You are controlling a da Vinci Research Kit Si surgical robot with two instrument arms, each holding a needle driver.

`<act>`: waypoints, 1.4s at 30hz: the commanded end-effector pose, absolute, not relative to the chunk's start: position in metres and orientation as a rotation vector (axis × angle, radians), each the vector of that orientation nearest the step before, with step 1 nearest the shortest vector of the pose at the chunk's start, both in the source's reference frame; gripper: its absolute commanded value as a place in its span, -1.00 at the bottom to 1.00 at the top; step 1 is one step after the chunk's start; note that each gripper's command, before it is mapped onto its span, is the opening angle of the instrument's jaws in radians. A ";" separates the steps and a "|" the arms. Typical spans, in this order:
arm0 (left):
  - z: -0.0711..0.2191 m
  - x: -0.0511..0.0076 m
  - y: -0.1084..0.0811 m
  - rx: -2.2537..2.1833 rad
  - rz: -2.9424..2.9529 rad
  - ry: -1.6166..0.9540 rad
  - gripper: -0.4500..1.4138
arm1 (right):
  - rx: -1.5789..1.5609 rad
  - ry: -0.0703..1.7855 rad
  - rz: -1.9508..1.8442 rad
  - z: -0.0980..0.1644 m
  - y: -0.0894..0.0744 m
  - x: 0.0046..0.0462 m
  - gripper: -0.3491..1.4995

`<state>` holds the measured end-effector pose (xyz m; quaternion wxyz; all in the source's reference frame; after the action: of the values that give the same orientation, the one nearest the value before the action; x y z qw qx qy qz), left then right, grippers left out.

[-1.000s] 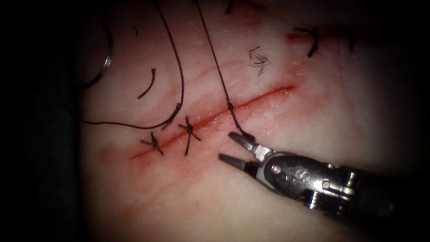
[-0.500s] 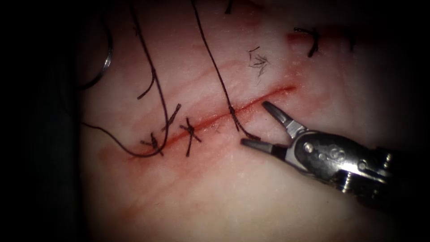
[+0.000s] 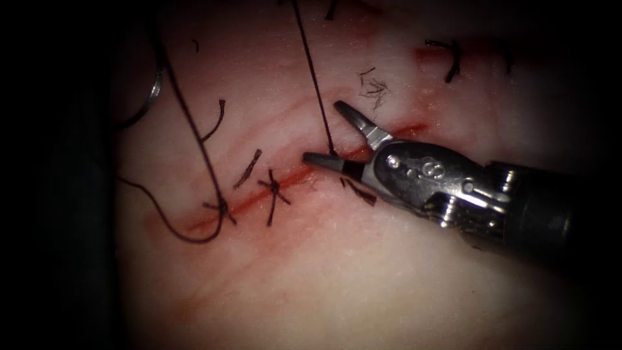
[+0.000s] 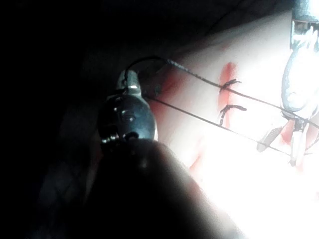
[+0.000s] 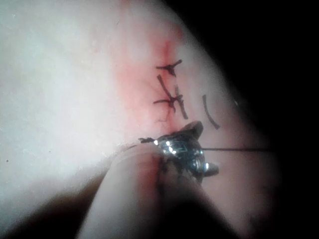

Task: Wound Closure
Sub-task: Snip the suture with the right gripper.

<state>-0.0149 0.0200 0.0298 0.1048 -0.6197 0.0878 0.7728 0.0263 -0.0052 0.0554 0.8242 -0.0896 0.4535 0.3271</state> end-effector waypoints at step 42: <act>0.029 -0.0164 0.020 -1.852 2.272 0.266 -0.89 | -0.148 1.024 0.611 0.057 -0.003 0.0298 -1.00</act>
<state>-0.0161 0.0187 0.0293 0.1004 -0.6249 0.0869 0.7694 0.0291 -0.0031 0.0572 0.8249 -0.0670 0.4815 0.2884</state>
